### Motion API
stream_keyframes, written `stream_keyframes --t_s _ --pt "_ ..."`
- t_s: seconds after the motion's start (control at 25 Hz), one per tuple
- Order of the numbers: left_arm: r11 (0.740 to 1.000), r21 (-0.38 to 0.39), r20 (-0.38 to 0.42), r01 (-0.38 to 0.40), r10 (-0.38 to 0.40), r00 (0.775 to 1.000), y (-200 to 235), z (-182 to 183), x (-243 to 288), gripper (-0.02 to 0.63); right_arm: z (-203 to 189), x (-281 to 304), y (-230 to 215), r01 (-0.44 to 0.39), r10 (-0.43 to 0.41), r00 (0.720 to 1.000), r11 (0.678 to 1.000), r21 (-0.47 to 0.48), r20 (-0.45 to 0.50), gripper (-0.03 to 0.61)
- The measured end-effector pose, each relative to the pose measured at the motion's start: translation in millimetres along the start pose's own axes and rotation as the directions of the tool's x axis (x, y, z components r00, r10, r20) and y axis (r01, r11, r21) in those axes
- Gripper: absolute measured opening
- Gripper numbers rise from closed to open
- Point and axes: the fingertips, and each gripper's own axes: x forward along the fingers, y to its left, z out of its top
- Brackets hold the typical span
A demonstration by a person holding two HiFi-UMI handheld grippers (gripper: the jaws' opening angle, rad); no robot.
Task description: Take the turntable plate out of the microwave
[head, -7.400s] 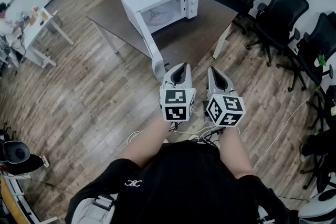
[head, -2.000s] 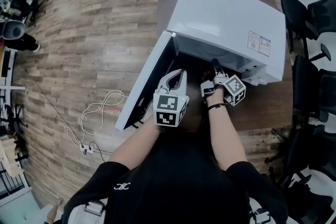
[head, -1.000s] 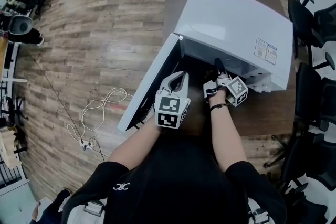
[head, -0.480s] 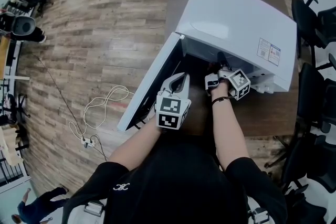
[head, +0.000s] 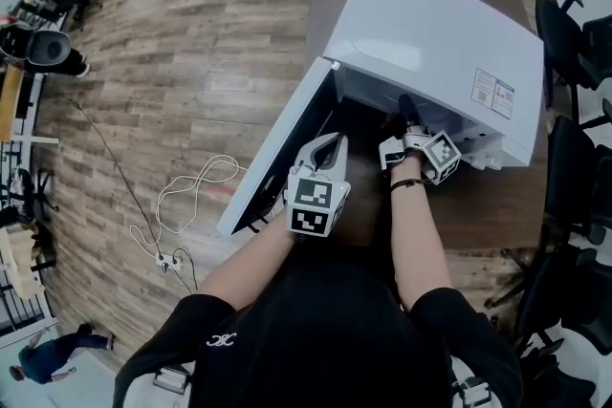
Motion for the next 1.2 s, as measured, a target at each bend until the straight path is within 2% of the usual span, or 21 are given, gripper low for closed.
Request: stream_keyframes --t_s 0.28,0.6,0.76,1.2 --pt "1.0 0.024 0.017 0.006 -0.006 1.0 -4.0 4.8 -7.9 0.009 -8.2 -16.6 15.0 -0.032 0.032 0.999 0.998 0.058 0.005 0.044" --pt "0.999 0.033 0.044 0.007 -0.009 0.999 -2.9 12.7 -14.5 0.009 -24.5 -40.4 50.0 -0.107 0.108 0.993 0.994 0.021 -0.036 0.044" --pt "1.0 0.025 0.061 0.002 -0.003 0.998 0.4 19.0 -19.2 0.009 -36.9 -59.0 61.0 -0.114 0.112 0.991 0.993 -0.027 -0.071 0.044" --pt "0.998 0.044 0.107 0.05 -0.055 0.993 -6.2 25.6 -42.0 0.009 -66.0 -128.6 75.7 -0.129 0.126 0.988 0.991 -0.026 -0.091 0.046"
